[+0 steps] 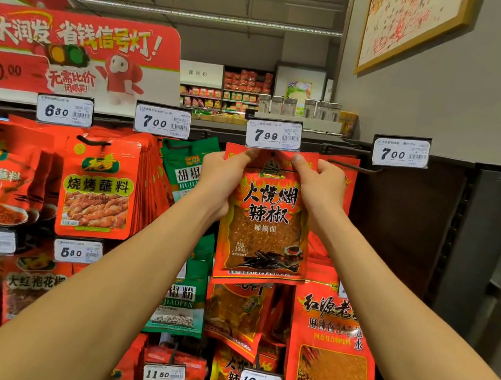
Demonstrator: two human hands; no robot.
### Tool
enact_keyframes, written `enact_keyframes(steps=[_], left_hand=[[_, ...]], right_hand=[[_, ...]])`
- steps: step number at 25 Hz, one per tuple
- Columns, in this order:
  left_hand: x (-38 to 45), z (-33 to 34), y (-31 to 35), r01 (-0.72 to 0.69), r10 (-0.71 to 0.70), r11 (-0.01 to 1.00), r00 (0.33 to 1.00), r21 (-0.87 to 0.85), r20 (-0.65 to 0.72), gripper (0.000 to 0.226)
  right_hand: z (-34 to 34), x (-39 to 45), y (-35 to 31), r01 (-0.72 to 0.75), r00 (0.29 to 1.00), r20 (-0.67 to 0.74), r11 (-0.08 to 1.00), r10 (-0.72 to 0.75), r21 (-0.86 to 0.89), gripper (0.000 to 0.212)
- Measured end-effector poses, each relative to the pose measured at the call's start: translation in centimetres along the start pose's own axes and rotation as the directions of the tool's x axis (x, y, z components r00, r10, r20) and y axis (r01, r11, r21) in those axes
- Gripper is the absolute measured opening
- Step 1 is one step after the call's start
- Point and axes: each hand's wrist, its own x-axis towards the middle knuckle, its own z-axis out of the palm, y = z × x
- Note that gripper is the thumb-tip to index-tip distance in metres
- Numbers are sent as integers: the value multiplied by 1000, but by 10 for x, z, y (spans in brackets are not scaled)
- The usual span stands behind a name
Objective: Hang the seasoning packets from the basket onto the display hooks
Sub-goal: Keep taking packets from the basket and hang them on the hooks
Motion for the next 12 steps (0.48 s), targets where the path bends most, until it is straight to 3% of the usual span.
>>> enact_keyframes(steps=[6, 8, 12], left_hand=[[5, 1, -11, -1, 7, 995, 998, 100, -60, 20], [-2, -8, -20, -56, 59, 993, 998, 107, -26, 17], [-13, -36, -50, -208, 196, 944, 978, 254, 72, 21]], right_hand=[[7, -1, 11, -118, 992, 43, 991, 115, 70, 33], [1, -4, 24, -122, 992, 53, 990, 118, 71, 42], [-3, -17, 50, -49, 997, 65, 998, 47, 34, 38]])
